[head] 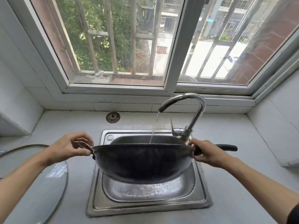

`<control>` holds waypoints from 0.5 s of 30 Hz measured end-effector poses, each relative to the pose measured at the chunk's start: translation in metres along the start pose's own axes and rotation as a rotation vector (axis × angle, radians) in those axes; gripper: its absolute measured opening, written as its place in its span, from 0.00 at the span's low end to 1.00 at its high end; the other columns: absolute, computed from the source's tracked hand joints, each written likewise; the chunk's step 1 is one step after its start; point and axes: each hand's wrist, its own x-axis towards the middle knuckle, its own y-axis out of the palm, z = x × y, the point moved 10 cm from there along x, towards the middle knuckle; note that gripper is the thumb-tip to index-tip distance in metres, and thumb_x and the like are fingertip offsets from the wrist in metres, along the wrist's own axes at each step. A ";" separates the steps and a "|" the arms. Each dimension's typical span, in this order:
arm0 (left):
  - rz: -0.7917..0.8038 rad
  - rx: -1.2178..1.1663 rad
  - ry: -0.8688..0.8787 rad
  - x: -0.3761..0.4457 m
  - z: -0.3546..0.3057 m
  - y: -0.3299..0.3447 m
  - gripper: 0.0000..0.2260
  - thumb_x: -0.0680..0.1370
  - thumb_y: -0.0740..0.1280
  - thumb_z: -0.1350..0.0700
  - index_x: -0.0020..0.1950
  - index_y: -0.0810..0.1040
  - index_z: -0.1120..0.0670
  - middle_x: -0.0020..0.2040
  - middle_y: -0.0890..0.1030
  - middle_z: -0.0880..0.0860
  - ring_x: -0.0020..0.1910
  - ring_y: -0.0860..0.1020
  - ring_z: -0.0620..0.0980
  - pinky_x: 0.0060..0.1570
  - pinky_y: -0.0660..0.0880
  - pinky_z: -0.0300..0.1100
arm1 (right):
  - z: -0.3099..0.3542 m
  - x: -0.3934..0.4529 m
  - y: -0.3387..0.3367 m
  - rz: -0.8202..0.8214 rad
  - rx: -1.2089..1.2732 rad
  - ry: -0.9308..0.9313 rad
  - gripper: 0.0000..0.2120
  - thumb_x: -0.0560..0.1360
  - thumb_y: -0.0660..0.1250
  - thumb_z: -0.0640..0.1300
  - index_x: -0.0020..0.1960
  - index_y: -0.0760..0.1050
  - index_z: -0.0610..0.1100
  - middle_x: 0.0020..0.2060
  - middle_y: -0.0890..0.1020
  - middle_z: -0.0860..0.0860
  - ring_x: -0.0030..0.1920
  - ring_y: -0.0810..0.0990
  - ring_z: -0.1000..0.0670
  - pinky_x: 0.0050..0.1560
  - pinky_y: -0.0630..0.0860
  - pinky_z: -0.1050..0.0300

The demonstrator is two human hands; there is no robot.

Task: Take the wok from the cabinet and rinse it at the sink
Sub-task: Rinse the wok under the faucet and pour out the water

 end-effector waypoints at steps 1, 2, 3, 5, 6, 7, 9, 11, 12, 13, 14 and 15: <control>-0.030 -0.009 0.006 0.001 0.001 0.000 0.20 0.59 0.80 0.50 0.47 0.81 0.55 0.46 0.84 0.58 0.45 0.84 0.55 0.47 0.80 0.41 | 0.001 -0.002 -0.001 0.004 0.005 0.007 0.17 0.70 0.71 0.39 0.50 0.70 0.56 0.35 0.78 0.63 0.37 0.76 0.56 0.37 0.71 0.65; -0.068 -0.015 0.010 0.002 0.002 -0.001 0.20 0.60 0.81 0.51 0.47 0.80 0.56 0.45 0.84 0.58 0.43 0.83 0.53 0.46 0.79 0.39 | 0.001 -0.004 -0.002 0.010 0.006 0.010 0.18 0.71 0.71 0.39 0.48 0.68 0.59 0.36 0.78 0.64 0.37 0.75 0.58 0.37 0.70 0.67; -0.109 -0.019 0.009 0.004 0.004 -0.002 0.20 0.62 0.82 0.54 0.48 0.79 0.59 0.44 0.84 0.58 0.42 0.83 0.52 0.44 0.79 0.37 | 0.002 -0.005 -0.003 0.013 0.007 0.014 0.19 0.71 0.71 0.40 0.46 0.66 0.61 0.35 0.78 0.63 0.37 0.75 0.59 0.37 0.69 0.67; -0.172 -0.039 0.010 0.005 0.008 -0.002 0.17 0.66 0.80 0.60 0.47 0.77 0.65 0.41 0.84 0.59 0.41 0.82 0.53 0.44 0.78 0.36 | 0.004 -0.008 -0.006 0.007 0.006 0.018 0.20 0.72 0.71 0.40 0.43 0.63 0.62 0.33 0.77 0.59 0.37 0.75 0.59 0.37 0.69 0.67; -0.193 -0.045 0.013 0.006 0.010 -0.001 0.16 0.67 0.79 0.60 0.47 0.77 0.65 0.40 0.84 0.59 0.40 0.82 0.53 0.44 0.78 0.36 | 0.005 -0.009 -0.008 0.000 0.007 0.017 0.21 0.72 0.71 0.41 0.43 0.63 0.63 0.34 0.78 0.58 0.38 0.76 0.58 0.37 0.70 0.66; -0.212 -0.052 0.006 0.006 0.013 0.000 0.14 0.69 0.77 0.60 0.46 0.77 0.65 0.39 0.84 0.58 0.39 0.82 0.53 0.43 0.77 0.35 | 0.005 -0.011 -0.009 -0.009 0.012 0.017 0.21 0.72 0.71 0.42 0.44 0.64 0.65 0.35 0.79 0.57 0.38 0.76 0.56 0.38 0.71 0.64; -0.259 -0.068 -0.031 0.005 0.018 0.004 0.08 0.73 0.72 0.61 0.45 0.77 0.65 0.36 0.83 0.54 0.36 0.82 0.51 0.37 0.74 0.31 | 0.004 -0.013 -0.010 -0.009 0.024 0.024 0.19 0.73 0.71 0.44 0.47 0.64 0.64 0.37 0.80 0.56 0.40 0.77 0.53 0.42 0.75 0.57; -0.298 -0.075 -0.066 0.004 0.027 0.009 0.06 0.76 0.69 0.61 0.45 0.77 0.64 0.35 0.84 0.56 0.37 0.83 0.53 0.33 0.71 0.31 | 0.002 -0.015 -0.008 -0.005 0.022 0.031 0.18 0.73 0.71 0.45 0.50 0.64 0.60 0.39 0.81 0.56 0.41 0.78 0.51 0.45 0.76 0.52; -0.310 -0.077 -0.083 0.004 0.032 0.011 0.07 0.77 0.69 0.60 0.45 0.77 0.63 0.37 0.84 0.58 0.39 0.84 0.56 0.34 0.70 0.35 | 0.002 -0.016 -0.007 -0.004 0.019 0.037 0.18 0.74 0.71 0.45 0.52 0.63 0.58 0.40 0.81 0.56 0.41 0.78 0.51 0.46 0.76 0.51; -0.316 -0.081 -0.099 0.003 0.036 0.013 0.08 0.77 0.69 0.58 0.46 0.77 0.63 0.38 0.84 0.60 0.40 0.84 0.57 0.36 0.70 0.39 | 0.001 -0.017 -0.005 -0.005 0.017 0.041 0.18 0.74 0.71 0.45 0.54 0.63 0.57 0.40 0.81 0.56 0.42 0.78 0.51 0.46 0.76 0.51; -0.322 -0.091 -0.110 0.002 0.040 0.015 0.08 0.77 0.69 0.57 0.46 0.78 0.62 0.40 0.84 0.62 0.41 0.85 0.57 0.37 0.68 0.43 | 0.001 -0.018 -0.004 -0.005 0.013 0.045 0.19 0.74 0.71 0.45 0.55 0.62 0.56 0.40 0.81 0.56 0.41 0.78 0.51 0.46 0.76 0.51; -0.326 -0.101 -0.124 0.002 0.043 0.016 0.09 0.77 0.69 0.56 0.46 0.78 0.62 0.41 0.84 0.63 0.41 0.85 0.57 0.38 0.67 0.45 | 0.000 -0.019 -0.001 -0.005 0.010 0.046 0.20 0.75 0.70 0.45 0.57 0.61 0.56 0.40 0.81 0.56 0.41 0.77 0.52 0.46 0.75 0.52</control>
